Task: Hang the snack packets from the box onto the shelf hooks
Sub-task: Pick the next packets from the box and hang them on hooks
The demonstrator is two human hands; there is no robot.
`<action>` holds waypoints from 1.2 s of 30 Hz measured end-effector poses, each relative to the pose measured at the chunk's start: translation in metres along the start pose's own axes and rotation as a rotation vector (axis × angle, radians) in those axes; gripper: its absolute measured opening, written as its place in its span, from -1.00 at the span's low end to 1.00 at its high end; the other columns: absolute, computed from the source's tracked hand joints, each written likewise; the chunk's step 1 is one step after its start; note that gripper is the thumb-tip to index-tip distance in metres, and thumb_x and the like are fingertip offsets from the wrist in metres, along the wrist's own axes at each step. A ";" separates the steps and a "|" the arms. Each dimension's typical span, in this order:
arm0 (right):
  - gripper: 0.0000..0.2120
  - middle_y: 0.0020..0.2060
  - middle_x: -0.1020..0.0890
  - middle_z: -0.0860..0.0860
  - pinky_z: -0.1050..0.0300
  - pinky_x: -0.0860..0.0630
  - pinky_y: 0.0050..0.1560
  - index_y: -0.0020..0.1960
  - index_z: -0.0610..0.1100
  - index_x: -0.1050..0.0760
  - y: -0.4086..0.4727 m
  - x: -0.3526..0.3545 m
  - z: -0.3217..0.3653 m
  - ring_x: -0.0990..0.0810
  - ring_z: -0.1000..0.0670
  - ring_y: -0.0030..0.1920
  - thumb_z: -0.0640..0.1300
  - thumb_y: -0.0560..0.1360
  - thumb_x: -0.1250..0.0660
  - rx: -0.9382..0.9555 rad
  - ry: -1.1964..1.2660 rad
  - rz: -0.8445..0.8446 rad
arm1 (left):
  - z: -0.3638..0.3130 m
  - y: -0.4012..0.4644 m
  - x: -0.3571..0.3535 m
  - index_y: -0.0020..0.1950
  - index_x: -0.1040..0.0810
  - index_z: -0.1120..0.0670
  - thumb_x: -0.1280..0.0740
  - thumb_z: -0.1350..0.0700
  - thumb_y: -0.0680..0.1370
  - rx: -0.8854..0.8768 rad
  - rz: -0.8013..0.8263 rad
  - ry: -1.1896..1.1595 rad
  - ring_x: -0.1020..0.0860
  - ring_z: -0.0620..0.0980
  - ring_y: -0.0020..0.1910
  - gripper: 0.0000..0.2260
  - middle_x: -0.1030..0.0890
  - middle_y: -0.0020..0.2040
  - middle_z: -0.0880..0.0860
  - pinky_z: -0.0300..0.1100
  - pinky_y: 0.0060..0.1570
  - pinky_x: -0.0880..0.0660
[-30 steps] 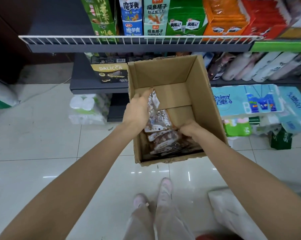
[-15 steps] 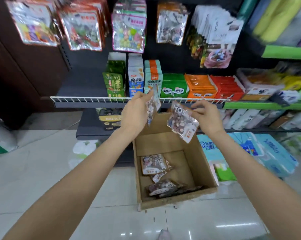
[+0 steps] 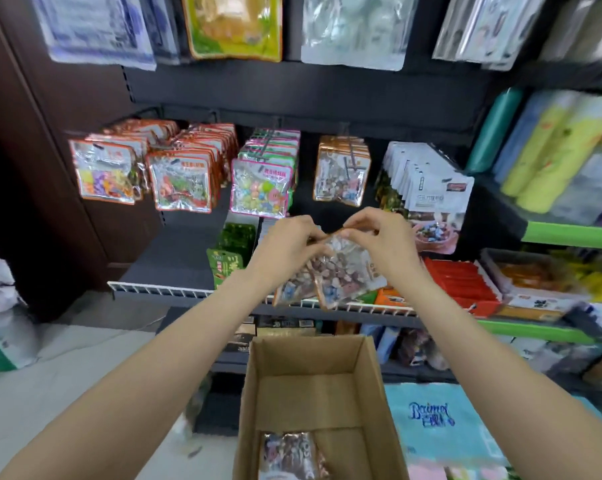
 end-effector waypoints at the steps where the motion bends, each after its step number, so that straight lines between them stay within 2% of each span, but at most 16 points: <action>1: -0.94 -0.23 -0.60 0.08 0.45 -0.43 -0.18 -0.10 -0.12 -0.57 0.006 0.001 -0.011 -0.55 0.23 -0.19 -0.17 0.44 -0.42 -0.036 0.029 0.004 | 0.004 0.007 0.002 -0.05 -0.68 0.12 -0.41 0.04 0.49 0.033 -0.038 -0.021 -0.53 0.03 -0.15 -0.83 -0.48 -0.24 -0.05 -0.10 -0.09 -0.43; 4: -0.89 -0.22 -0.58 0.05 0.26 -0.46 -0.22 0.00 -0.15 -0.53 0.018 0.002 -0.052 -0.53 0.14 -0.21 -0.16 0.49 -0.37 -0.234 0.130 0.104 | 0.018 0.020 0.011 -0.04 -0.68 0.15 -0.42 0.09 0.48 0.169 -0.196 -0.138 -0.51 -0.05 -0.15 -0.85 -0.59 -0.15 0.01 -0.23 -0.15 -0.37; 6: -0.94 -0.25 -0.59 0.05 0.33 -0.45 -0.26 -0.04 -0.20 -0.56 0.023 0.002 -0.066 -0.53 0.08 -0.23 -0.24 0.52 -0.32 -0.277 0.207 0.133 | 0.026 0.025 0.015 -0.04 -0.68 0.17 -0.43 0.08 0.47 0.236 -0.242 -0.224 -0.51 -0.05 -0.19 -0.83 -0.62 -0.14 0.04 -0.22 -0.15 -0.41; 8: -0.92 -0.24 -0.61 0.02 0.35 -0.50 -0.26 -0.05 -0.18 -0.57 0.032 0.005 -0.074 -0.55 0.04 -0.20 -0.24 0.53 -0.29 -0.308 0.294 0.063 | 0.031 0.032 0.016 0.02 -0.67 0.18 -0.44 0.05 0.47 0.274 -0.255 -0.211 -0.54 -0.03 -0.15 -0.76 -0.64 -0.07 0.08 -0.17 -0.07 -0.47; 10: -0.90 -0.20 -0.64 -0.03 0.12 -0.59 -0.12 -0.06 -0.14 -0.58 0.046 0.008 -0.077 -0.59 -0.03 -0.14 -0.20 0.55 -0.28 -0.309 0.306 -0.016 | 0.038 0.040 0.022 0.13 -0.64 0.18 -0.42 0.09 0.49 0.320 -0.299 -0.113 -0.57 0.01 -0.02 -0.74 -0.63 0.09 0.10 -0.21 0.00 -0.43; 12: -0.87 -0.16 -0.64 -0.05 -0.05 -0.57 -0.02 -0.06 -0.14 -0.59 0.062 0.011 -0.077 -0.60 -0.06 -0.09 -0.18 0.56 -0.26 -0.274 0.207 -0.045 | 0.044 0.047 0.034 0.14 -0.62 0.19 -0.34 0.20 0.54 0.347 -0.367 0.026 -0.57 0.10 0.00 -0.80 -0.60 0.12 0.15 -0.15 -0.01 -0.43; 14: -0.83 -0.15 -0.61 -0.02 0.05 -0.47 -0.07 0.00 -0.19 -0.60 0.075 0.012 -0.074 -0.54 -0.02 -0.11 -0.19 0.58 -0.23 -0.221 0.036 -0.034 | 0.047 0.054 0.043 0.09 -0.64 0.21 -0.26 0.27 0.56 0.330 -0.407 0.162 -0.55 0.16 0.00 -0.81 -0.58 0.07 0.17 -0.04 -0.07 -0.47; 16: -0.81 -0.12 -0.62 -0.07 0.06 -0.43 -0.10 0.03 -0.24 -0.59 0.086 0.010 -0.073 -0.51 -0.01 -0.11 -0.19 0.58 -0.23 -0.175 -0.092 -0.046 | 0.046 0.061 0.047 0.12 -0.64 0.16 -0.23 0.29 0.56 0.294 -0.409 0.225 -0.55 0.17 0.03 -0.77 -0.57 0.08 0.14 -0.04 -0.11 -0.44; 19: -0.81 -0.09 -0.65 -0.09 0.06 -0.44 -0.12 0.03 -0.20 -0.60 0.099 0.004 -0.075 -0.53 0.00 -0.14 -0.16 0.58 -0.23 -0.173 -0.129 -0.089 | 0.041 0.068 0.042 0.17 -0.61 0.12 -0.25 0.29 0.56 0.226 -0.386 0.229 -0.56 0.15 0.04 -0.75 -0.59 0.11 0.12 -0.06 -0.12 -0.42; 24: -0.78 -0.06 -0.66 -0.07 0.19 -0.37 -0.18 0.08 -0.21 -0.60 0.110 -0.002 -0.076 -0.56 0.03 -0.12 -0.13 0.57 -0.24 -0.123 -0.233 -0.137 | 0.038 0.071 0.037 0.19 -0.61 0.14 -0.29 0.25 0.56 0.137 -0.398 0.194 -0.57 0.13 0.04 -0.77 -0.61 0.08 0.11 -0.07 -0.08 -0.45; 26: -0.78 -0.08 -0.66 -0.07 0.20 -0.33 -0.25 0.07 -0.19 -0.60 0.114 -0.004 -0.076 -0.58 -0.02 -0.13 -0.12 0.57 -0.24 -0.117 -0.298 -0.152 | 0.039 0.072 0.036 0.19 -0.61 0.13 -0.29 0.23 0.56 0.125 -0.398 0.179 -0.56 0.10 0.04 -0.77 -0.61 0.09 0.09 -0.11 -0.07 -0.44; 29: -0.80 -0.17 -0.64 -0.11 0.16 -0.32 -0.30 -0.08 -0.20 -0.58 0.126 -0.006 -0.077 -0.57 -0.10 -0.17 -0.13 0.56 -0.23 -0.135 -0.429 -0.166 | 0.043 0.075 0.035 0.15 -0.63 0.12 -0.32 0.23 0.54 0.099 -0.389 0.127 -0.57 0.07 -0.01 -0.79 -0.62 0.06 0.07 -0.12 -0.05 -0.47; 30: -0.80 -0.18 -0.62 -0.12 0.14 -0.34 -0.30 -0.12 -0.22 -0.56 0.132 -0.007 -0.077 -0.57 -0.12 -0.17 -0.14 0.55 -0.23 -0.147 -0.465 -0.171 | 0.044 0.076 0.034 0.14 -0.64 0.11 -0.34 0.23 0.53 0.081 -0.387 0.105 -0.57 0.03 -0.06 -0.80 -0.63 0.02 0.06 -0.16 -0.06 -0.47; 32: -0.82 -0.16 -0.61 -0.16 0.11 -0.35 -0.30 -0.15 -0.24 -0.53 0.146 -0.007 -0.080 -0.57 -0.17 -0.14 -0.18 0.54 -0.23 -0.169 -0.531 -0.169 | 0.045 0.079 0.034 0.11 -0.65 0.08 -0.37 0.22 0.51 0.071 -0.382 0.072 -0.50 -0.10 -0.18 -0.81 -0.63 -0.05 0.01 -0.39 -0.12 -0.38; 34: -0.83 -0.10 -0.60 -0.19 0.10 -0.34 -0.27 -0.08 -0.25 -0.53 0.160 -0.010 -0.085 -0.58 -0.21 -0.07 -0.18 0.56 -0.23 -0.193 -0.593 -0.147 | 0.050 0.081 0.033 0.10 -0.65 0.05 -0.39 0.20 0.51 0.102 -0.381 0.036 -0.42 -0.19 -0.23 -0.81 -0.60 -0.09 -0.05 -0.55 -0.20 -0.30; 36: -0.81 -0.01 -0.57 -0.21 0.06 -0.36 -0.21 0.02 -0.26 -0.51 0.172 -0.014 -0.089 -0.57 -0.24 0.00 -0.16 0.57 -0.20 -0.199 -0.626 -0.136 | 0.056 0.084 0.031 0.09 -0.65 0.04 -0.40 0.19 0.50 0.142 -0.375 -0.037 -0.43 -0.20 -0.22 -0.81 -0.62 -0.04 -0.04 -0.61 -0.21 -0.29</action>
Point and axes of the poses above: each hand's wrist, its own y-axis towards the middle knuckle, its own x-axis out of the back of the hand, z = x × y, the point moved 6 cm from there along y, towards the middle knuckle
